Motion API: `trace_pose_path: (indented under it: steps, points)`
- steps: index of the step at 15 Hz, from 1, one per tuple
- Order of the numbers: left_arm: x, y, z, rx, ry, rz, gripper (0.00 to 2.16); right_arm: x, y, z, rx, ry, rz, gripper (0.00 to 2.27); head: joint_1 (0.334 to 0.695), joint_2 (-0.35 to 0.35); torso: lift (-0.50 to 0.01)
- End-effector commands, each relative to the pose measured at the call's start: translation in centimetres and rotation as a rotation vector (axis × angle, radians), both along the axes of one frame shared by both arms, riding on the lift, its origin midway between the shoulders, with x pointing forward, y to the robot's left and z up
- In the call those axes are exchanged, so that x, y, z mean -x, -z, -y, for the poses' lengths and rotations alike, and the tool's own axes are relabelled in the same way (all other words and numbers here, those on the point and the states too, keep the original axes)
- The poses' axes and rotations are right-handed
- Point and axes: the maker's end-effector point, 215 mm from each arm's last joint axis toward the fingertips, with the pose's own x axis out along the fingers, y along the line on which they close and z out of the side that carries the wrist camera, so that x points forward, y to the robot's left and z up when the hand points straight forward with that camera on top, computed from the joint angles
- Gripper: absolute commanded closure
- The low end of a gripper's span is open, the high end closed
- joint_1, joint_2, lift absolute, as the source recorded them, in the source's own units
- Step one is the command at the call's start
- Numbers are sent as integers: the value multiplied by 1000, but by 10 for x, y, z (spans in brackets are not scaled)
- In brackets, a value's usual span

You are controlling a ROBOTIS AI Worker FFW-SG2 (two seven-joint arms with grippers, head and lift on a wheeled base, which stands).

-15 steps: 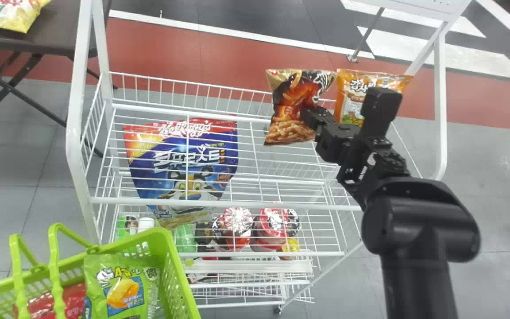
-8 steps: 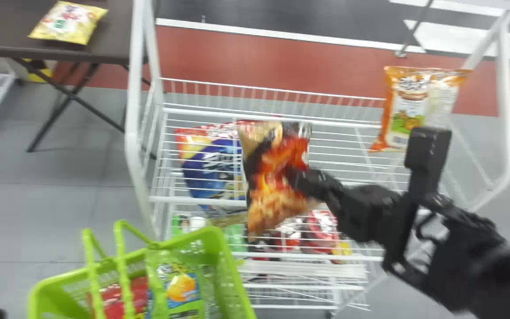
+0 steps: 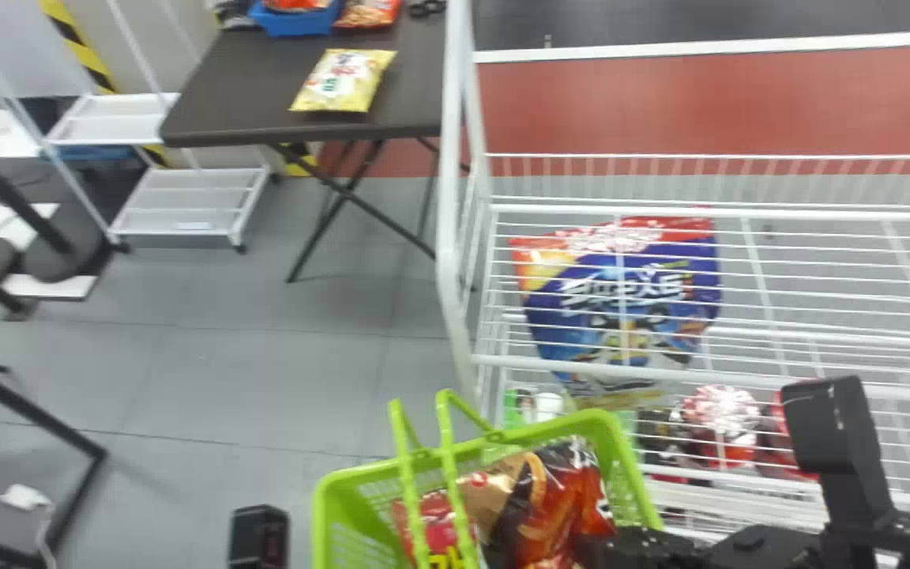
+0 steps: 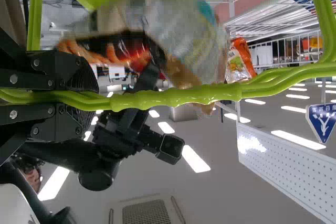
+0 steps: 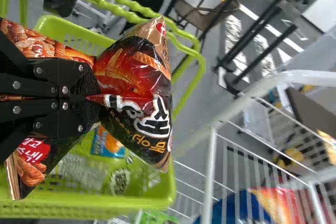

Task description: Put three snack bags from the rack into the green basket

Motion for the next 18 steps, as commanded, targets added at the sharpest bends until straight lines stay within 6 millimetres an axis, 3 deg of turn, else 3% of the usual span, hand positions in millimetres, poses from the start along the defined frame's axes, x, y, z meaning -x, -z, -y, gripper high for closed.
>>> trace_pose_path:
  steps: [1, 2, 4, 5, 8, 11, 12, 14, 15, 18]
  points:
    - [1, -3, 3, 13, 9, 4, 2148, 8, 32, -25, 30, -55, -44, 2213, 695, 277, 0]
    - [1, -3, 3, 12, 9, 6, 2148, 8, 44, -34, 27, -69, -47, 1875, 695, 303, 0]
    - [1, -4, 3, 11, 8, 7, 2148, -17, 34, -41, -52, -52, 57, 184, 695, 347, 0]
    - [0, -3, 1, 7, 5, 7, 2148, -32, 24, -30, -76, -19, 103, -1, 695, 350, 0]
    - [-1, -3, -1, 5, 4, 8, 2148, -63, -25, 23, -155, 82, 174, 16, 695, 333, 0]
    - [-2, -3, 1, 4, 8, 8, 2148, -81, -51, 69, -211, 170, 215, 16, 695, 167, 0]
    - [-2, -4, 0, 6, 7, 7, 2148, -98, -59, 89, -191, 226, 308, 33, 695, 133, 0]
    - [-3, -4, 0, 6, 4, 10, 2148, -129, -67, 128, -72, 343, 570, 43, 695, 56, 0]
    - [-3, -3, 0, 7, 3, 9, 2148, -135, -62, 138, -33, 381, 650, 43, 695, -26, 0]
    - [-4, -2, -1, 8, -2, 7, 2148, -139, -37, 172, 36, 516, 736, 46, 695, -121, 0]
